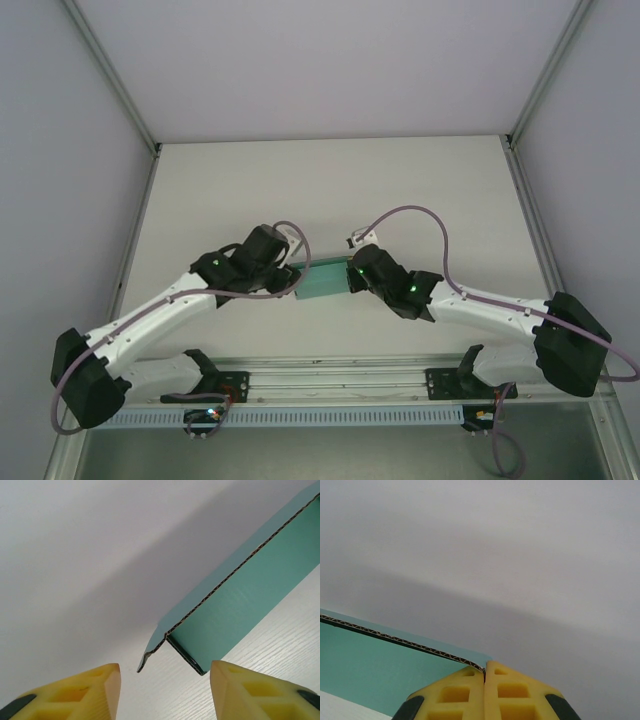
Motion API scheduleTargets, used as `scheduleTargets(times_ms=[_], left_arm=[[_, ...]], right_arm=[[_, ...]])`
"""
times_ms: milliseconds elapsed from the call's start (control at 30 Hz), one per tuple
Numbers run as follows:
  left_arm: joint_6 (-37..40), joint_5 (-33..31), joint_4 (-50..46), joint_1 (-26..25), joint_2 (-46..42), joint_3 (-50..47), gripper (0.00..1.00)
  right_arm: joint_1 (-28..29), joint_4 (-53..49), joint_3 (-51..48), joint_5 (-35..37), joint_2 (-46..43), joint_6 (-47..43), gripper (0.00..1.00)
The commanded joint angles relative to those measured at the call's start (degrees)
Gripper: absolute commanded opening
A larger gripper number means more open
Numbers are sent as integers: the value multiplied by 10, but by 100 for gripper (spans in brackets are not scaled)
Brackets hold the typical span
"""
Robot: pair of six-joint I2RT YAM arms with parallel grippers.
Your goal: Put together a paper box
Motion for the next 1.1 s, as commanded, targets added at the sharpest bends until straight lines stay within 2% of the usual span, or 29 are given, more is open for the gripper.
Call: scheduleTargets(times_ms=[0,67,267,367,400,533,600,700,833,1067], left_arm=[[10,-1,12,-2,16,-3,47],[18,-7,22,0,23,-3,43],[37,-28,23,10,40,8,43],[47,5,24,24,41,9,42],[49,15,25,28,42,7,38],[39,22,30,33,51,4,6],[34,32,36,32,52,4,0],[14,46,46,33,52,2,0],[-59,53,48,35,55,10,0],[-212,164,28,94,63,17,0]], right_arm=[[5,-70,-2,10,12,4,0],[5,-72,-2,8,11,2,0],[6,-77,1,-1,15,-7,0],[6,-84,7,0,22,-7,0],[6,-84,8,-1,23,-8,0],[6,-81,9,-5,28,-9,0],[5,-85,13,-5,31,-9,0],[7,-91,18,1,35,-6,0],[10,-106,22,20,37,11,0],[35,-137,39,66,52,29,0]])
